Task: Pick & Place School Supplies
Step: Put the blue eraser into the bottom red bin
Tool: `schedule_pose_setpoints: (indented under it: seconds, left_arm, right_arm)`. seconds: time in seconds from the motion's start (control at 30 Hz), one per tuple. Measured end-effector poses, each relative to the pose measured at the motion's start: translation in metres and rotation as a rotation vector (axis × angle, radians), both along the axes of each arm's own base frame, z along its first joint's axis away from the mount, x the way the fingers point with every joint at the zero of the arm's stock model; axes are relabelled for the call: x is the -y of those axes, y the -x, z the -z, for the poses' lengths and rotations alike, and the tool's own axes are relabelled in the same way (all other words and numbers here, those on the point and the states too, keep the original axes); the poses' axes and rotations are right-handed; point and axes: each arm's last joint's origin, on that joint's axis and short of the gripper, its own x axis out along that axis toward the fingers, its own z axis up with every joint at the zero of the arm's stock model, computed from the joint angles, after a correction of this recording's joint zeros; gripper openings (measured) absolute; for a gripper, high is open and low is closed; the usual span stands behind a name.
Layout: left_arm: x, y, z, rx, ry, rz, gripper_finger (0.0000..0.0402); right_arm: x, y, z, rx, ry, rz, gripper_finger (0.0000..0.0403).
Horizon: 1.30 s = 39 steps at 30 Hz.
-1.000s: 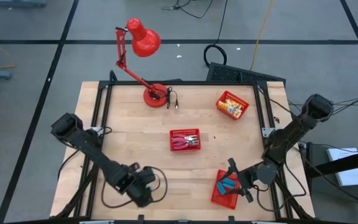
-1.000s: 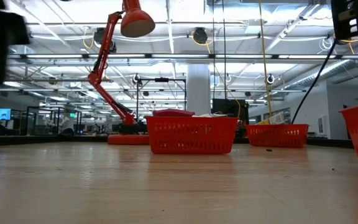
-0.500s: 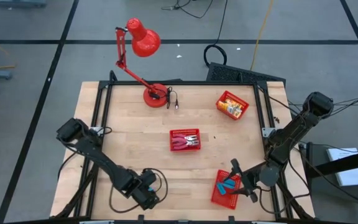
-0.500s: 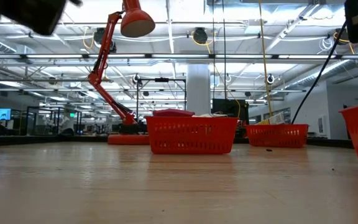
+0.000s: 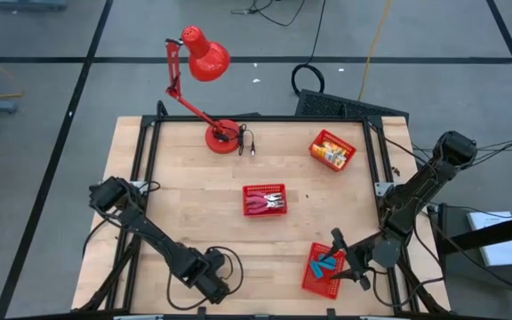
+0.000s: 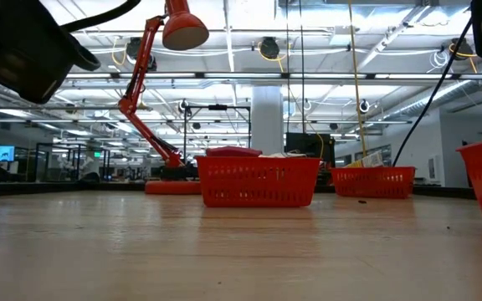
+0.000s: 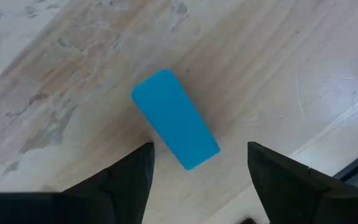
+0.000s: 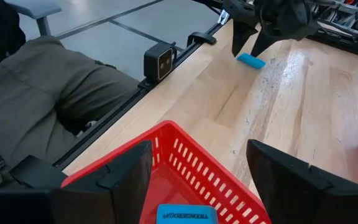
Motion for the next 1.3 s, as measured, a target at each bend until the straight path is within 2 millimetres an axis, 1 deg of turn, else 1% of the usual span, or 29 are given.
schedule_pose_setpoints:
  seconds: [0.07,0.17,0.27,0.37,0.63,0.73,1.03,1.13,1.17,1.23,1.27,1.3]
  left_arm:
    - [0.000,-0.002,0.006,-0.012,-0.008,-0.003,0.0262]
    - [0.000,-0.002,0.010,-0.017,-0.021,-0.006,0.0261]
    - [-0.001,-0.002,0.011,-0.010,-0.036,-0.020,0.0245]
    - [-0.001,-0.002,0.012,-0.012,-0.051,-0.036,0.0210]
    - [-0.003,-0.001,0.013,0.004,-0.096,-0.037,0.0087]
    - [-0.003,-0.001,0.013,0.022,-0.118,-0.017,0.0050]
    - [-0.003,-0.004,0.011,0.125,-0.190,0.121,0.0045]
    - [-0.003,-0.007,0.004,0.222,-0.238,0.155,0.0045]
    - [-0.003,-0.009,0.001,0.274,-0.281,0.150,0.0044]
    - [-0.009,-0.015,-0.003,0.376,-0.399,0.133,0.0012]
    - [-0.012,-0.018,-0.008,0.426,-0.457,0.134,0.0002]
    - [-0.013,-0.020,-0.014,0.483,-0.504,0.140,0.0001]
  right_arm:
    - [0.000,0.000,0.000,0.000,0.000,0.000,0.0249]
    - [0.000,0.000,0.000,-0.003,-0.009,0.004,0.0247]
    - [0.000,0.000,0.000,-0.007,-0.017,0.008,0.0247]
    - [0.000,0.000,0.000,-0.006,-0.020,0.019,0.0246]
    - [0.000,-0.001,-0.001,0.004,-0.021,0.034,0.0246]
    - [0.001,-0.001,-0.001,0.010,-0.017,0.050,0.0244]
    - [0.001,-0.001,-0.001,0.017,-0.012,0.069,0.0215]
    - [0.002,-0.002,-0.001,0.030,-0.002,0.104,0.0207]
    - [0.003,-0.002,-0.001,0.031,-0.002,0.107,0.0206]
    - [0.004,-0.004,-0.001,0.032,-0.003,0.117,0.0204]
    - [0.005,-0.005,-0.001,0.036,-0.006,0.128,0.0204]
    - [0.006,-0.007,-0.002,0.047,-0.009,0.149,0.0204]
